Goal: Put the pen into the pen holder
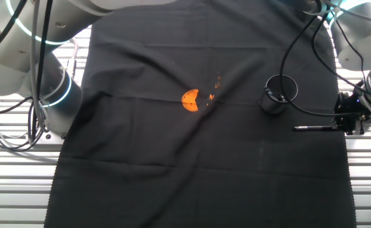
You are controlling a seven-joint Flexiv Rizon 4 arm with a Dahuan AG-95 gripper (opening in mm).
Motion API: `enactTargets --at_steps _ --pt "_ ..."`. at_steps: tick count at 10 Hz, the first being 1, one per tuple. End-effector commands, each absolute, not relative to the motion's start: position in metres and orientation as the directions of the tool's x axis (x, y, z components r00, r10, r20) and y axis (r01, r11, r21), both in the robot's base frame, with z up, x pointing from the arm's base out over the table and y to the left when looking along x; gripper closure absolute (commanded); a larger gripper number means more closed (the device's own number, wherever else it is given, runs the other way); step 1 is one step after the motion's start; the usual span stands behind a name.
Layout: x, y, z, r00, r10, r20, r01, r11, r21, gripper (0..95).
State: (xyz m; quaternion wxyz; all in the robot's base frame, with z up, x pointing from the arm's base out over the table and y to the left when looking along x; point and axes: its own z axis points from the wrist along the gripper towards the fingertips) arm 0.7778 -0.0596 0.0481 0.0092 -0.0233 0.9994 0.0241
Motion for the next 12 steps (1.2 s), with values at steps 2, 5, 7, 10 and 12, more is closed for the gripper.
enactTargets --at_steps 2,5,7,10,12 --pt "0.772 -0.061 0.045 -0.998 -0.052 -0.022 -0.053 0.998 0.046 95.0" --pt "0.768 -0.06 0.043 -0.999 -0.046 -0.023 -0.047 0.998 0.045 95.0" --pt "0.763 -0.059 0.039 -0.999 -0.042 -0.024 -0.043 0.998 0.045 95.0" --pt "0.756 -0.06 0.035 -0.999 -0.039 -0.028 -0.04 0.998 0.042 95.0" --pt "0.754 -0.06 0.032 -0.999 -0.035 -0.029 -0.036 0.999 0.039 95.0"
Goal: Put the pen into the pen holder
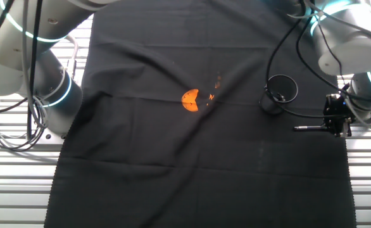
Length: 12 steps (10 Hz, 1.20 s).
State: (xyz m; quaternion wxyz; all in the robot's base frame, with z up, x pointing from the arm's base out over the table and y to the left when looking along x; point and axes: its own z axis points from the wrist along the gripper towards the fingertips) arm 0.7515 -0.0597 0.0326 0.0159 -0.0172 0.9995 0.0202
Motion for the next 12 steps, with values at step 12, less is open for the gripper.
enactTargets --at_steps 12 --pt "0.7437 -0.0552 0.0216 -0.999 -0.026 -0.028 -0.027 0.999 0.024 95.0"
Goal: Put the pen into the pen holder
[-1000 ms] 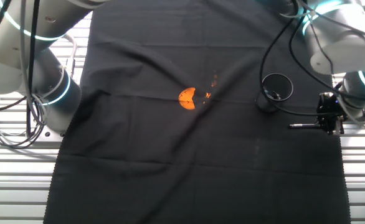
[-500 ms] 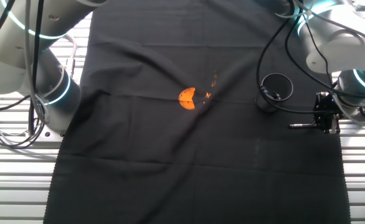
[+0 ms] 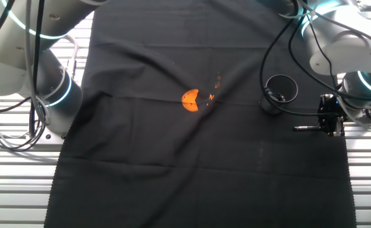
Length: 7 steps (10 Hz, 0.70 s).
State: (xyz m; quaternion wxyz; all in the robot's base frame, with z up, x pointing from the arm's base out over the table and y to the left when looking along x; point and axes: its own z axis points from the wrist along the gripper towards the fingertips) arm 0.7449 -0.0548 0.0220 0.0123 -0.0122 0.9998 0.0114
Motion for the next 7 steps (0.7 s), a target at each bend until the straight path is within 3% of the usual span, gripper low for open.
enactTargets --at_steps 1,7 --pt "0.7424 -0.0556 0.0211 -0.999 -0.028 -0.029 -0.029 0.999 0.024 76.0" --pt "0.7389 -0.0562 0.0203 -0.999 -0.03 -0.029 -0.031 0.999 0.025 76.0"
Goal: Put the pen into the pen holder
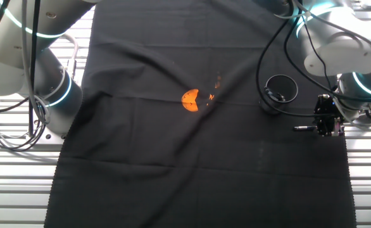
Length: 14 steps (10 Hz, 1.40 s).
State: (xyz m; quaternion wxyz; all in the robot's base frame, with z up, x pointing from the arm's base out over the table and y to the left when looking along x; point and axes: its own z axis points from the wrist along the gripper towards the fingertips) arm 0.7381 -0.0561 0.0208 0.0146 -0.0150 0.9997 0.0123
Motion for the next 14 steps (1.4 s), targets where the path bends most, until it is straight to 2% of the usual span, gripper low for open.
enactTargets --at_steps 1,14 --pt "0.7387 -0.0563 0.0201 -0.999 -0.03 -0.028 -0.031 0.999 0.026 76.0" --pt "0.7351 -0.0541 0.013 -0.999 -0.022 -0.033 -0.023 0.999 0.027 76.0"
